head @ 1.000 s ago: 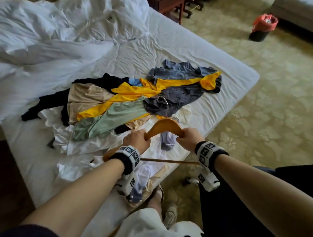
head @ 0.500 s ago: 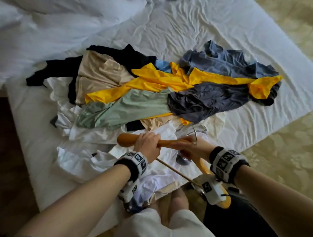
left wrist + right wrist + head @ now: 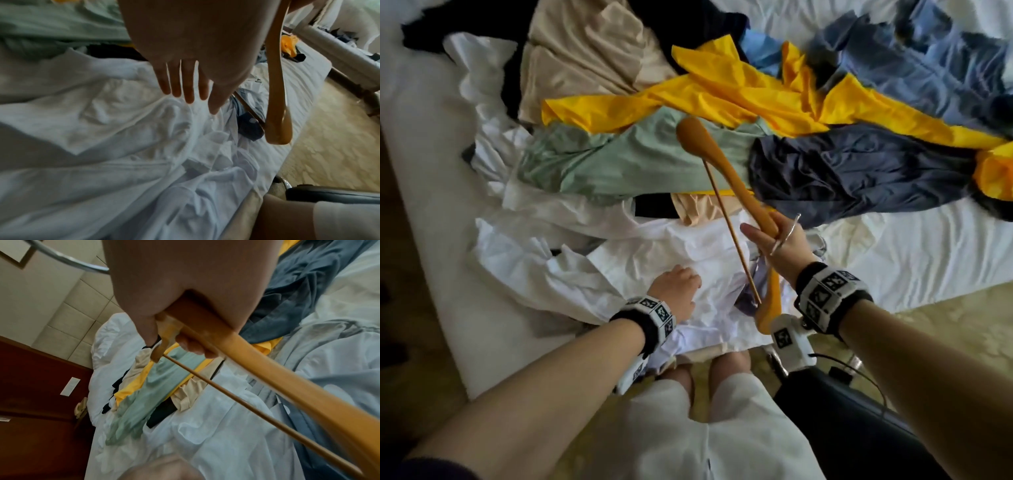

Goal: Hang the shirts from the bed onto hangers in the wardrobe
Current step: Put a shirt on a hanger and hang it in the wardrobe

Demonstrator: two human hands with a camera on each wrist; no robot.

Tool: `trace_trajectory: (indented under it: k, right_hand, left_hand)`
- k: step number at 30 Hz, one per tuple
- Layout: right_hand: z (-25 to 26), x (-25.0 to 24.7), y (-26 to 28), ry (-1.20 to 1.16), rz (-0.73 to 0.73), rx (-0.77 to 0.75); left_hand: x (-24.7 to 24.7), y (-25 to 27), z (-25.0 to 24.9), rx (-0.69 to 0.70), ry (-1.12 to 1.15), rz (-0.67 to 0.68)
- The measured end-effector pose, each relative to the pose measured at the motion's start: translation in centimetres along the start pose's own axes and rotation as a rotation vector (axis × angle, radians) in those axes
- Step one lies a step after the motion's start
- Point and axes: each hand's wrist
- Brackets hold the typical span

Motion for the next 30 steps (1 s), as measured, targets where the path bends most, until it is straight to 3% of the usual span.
trace_trajectory:
  k: [4,8,13,17,20,26,30]
  right_hand:
    - [-1.9,1.0,-1.4,0.043,0.014,0.025]
    - [-4.2,1.4,-2.4,0.084,0.016,0.066]
    - [-4.6,0.9,-2.8,0.117,0.019,0.043]
    - [-4.0,0.9,-2.5,0.164,0.058,0.053]
    - [-3.0,1.6,-1.7,0.229,0.114,0.066]
    - [-1.1,2.5,0.0,0.288,0.146,0.040]
    - [0.5,2.9,0.6,0.258,0.196,-0.015]
  left_hand:
    - [1.1,-1.6,-0.8,-0.076,-0.008,0.087]
    - [3.3,-3.0,-2.9,0.044,-0.152,0.111]
    - [5.7,-3.6,-4.3,-0.099,-0.098,0.010]
    - [5.0,-3.2,-2.9,-0.130,0.237,-0.116]
    - [2.4,-2.5,-1.7,-0.265,0.625,-0.180]
    - [-1.9,-0.9,1.2,-0.472,0.872,-0.298]
    - [-5.3,0.2,1.2,-0.455,1.074,-0.378]
Point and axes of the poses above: each hand's wrist, its own y-axis away from the middle knuckle, its own x-axis out of the palm, z = x × y, and after that the axes turned 2 degrees about -y, right-handed
